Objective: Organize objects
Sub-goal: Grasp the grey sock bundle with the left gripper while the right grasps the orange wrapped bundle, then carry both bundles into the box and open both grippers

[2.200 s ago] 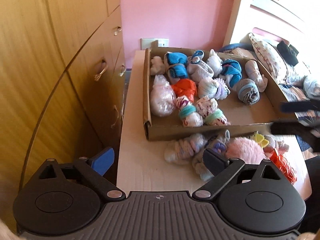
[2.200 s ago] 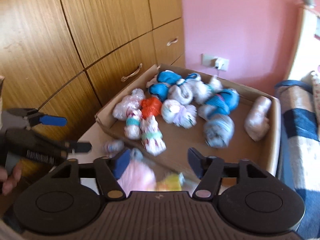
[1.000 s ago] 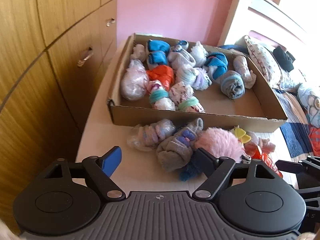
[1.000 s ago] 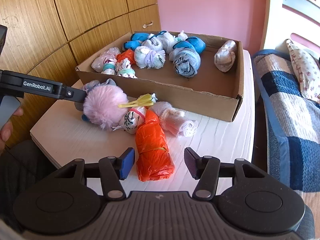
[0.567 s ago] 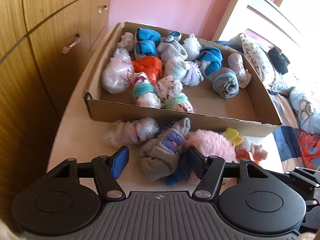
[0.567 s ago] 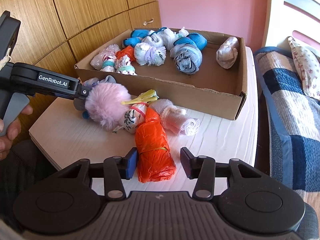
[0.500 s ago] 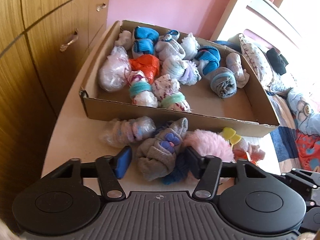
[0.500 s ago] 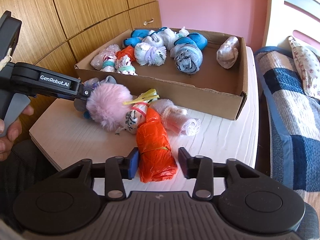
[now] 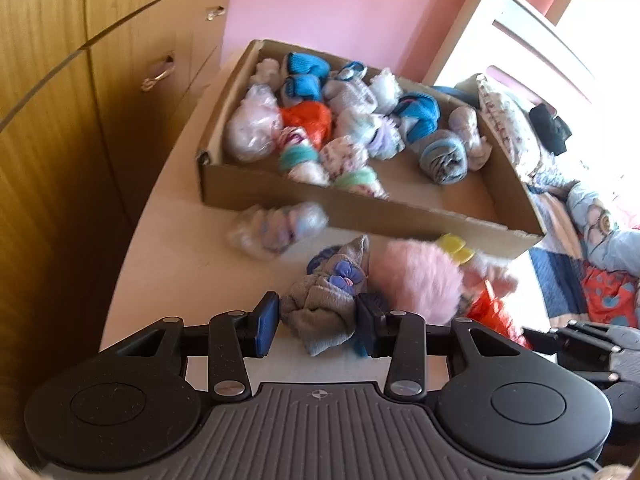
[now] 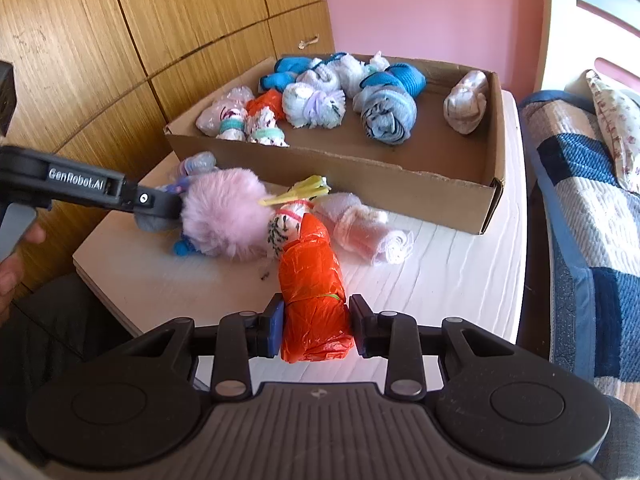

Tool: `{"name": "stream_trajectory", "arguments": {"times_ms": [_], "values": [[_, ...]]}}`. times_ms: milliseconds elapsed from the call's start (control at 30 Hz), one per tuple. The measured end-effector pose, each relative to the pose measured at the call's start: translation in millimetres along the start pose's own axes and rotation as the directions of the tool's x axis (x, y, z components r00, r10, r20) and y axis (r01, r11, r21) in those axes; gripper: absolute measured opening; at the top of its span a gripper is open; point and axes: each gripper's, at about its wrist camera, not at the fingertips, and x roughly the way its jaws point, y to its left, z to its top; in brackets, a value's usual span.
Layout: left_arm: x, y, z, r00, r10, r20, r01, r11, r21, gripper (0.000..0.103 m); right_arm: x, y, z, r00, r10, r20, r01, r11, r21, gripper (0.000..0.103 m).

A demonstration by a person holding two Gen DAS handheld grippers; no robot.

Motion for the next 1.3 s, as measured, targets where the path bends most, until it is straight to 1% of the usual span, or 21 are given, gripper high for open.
{"name": "stream_trajectory", "arguments": {"times_ms": [100, 300, 433, 500, 567, 600, 700, 900, 967, 1067, 1167, 1267, 1300], "values": [[2, 5, -3, 1.000, 0.009, -0.006, -0.010, 1.000, -0.009, 0.050, 1, 1, 1, 1.000, -0.005, -0.006, 0.005, 1.000, -0.010, 0.030], [7, -1, 1, 0.999, 0.032, -0.002, -0.032, 0.998, 0.049, 0.052, 1, 4, 2, 1.000, -0.014, -0.009, 0.014, 1.000, -0.015, 0.031], [16, -6, 4, 0.998, 0.060, -0.004, -0.060, 0.993, 0.105, 0.060, 3, 4, 3, 1.000, -0.020, -0.010, 0.020, 1.000, -0.024, 0.032], [20, -7, 4, 0.997, 0.074, -0.003, -0.073, 0.988, 0.133, 0.058, 3, 4, 3, 1.000, -0.023, -0.009, 0.022, 0.999, -0.025, 0.032], [21, -10, 3, 0.997, 0.078, -0.003, -0.077, 0.985, 0.153, 0.050, 3, 4, 3, 1.000, -0.026, -0.009, 0.026, 0.999, -0.026, 0.031], [20, -10, 3, 0.997, 0.074, -0.005, -0.073, 0.985, 0.155, 0.048, 2, 4, 4, 1.000, -0.026, -0.009, 0.025, 0.999, -0.026, 0.030], [12, -14, 3, 0.996, 0.085, 0.009, -0.085, 0.983, 0.161, 0.047, -2, 5, 5, 1.000, -0.022, 0.006, 0.022, 0.999, -0.031, 0.029], [-18, -18, 12, 0.997, 0.051, 0.054, -0.058, 0.989, 0.136, 0.047, -20, -2, 9, 0.998, 0.003, 0.060, -0.003, 1.000, 0.016, 0.029], [-27, -24, 19, 0.997, 0.038, 0.069, -0.048, 0.989, 0.142, 0.047, -28, -5, 12, 0.997, 0.010, 0.082, -0.013, 0.999, 0.036, 0.029], [-37, -40, 39, 0.996, 0.000, 0.094, -0.015, 0.988, 0.155, 0.047, -42, -9, 26, 0.992, 0.013, 0.122, -0.018, 0.999, 0.044, 0.029], [-34, -59, 60, 0.995, -0.038, 0.094, 0.021, 0.985, 0.172, 0.047, -54, -15, 51, 0.986, 0.010, 0.166, -0.017, 0.999, 0.042, 0.029], [-19, -81, 80, 0.994, -0.054, 0.090, 0.035, 0.979, 0.203, 0.047, -54, -27, 76, 0.983, -0.019, 0.183, 0.012, 0.999, 0.039, 0.029], [-10, -88, 87, 0.995, -0.057, 0.076, 0.040, 0.977, 0.208, 0.047, -51, -33, 85, 0.983, -0.027, 0.181, 0.020, 0.999, 0.041, 0.029]]}}
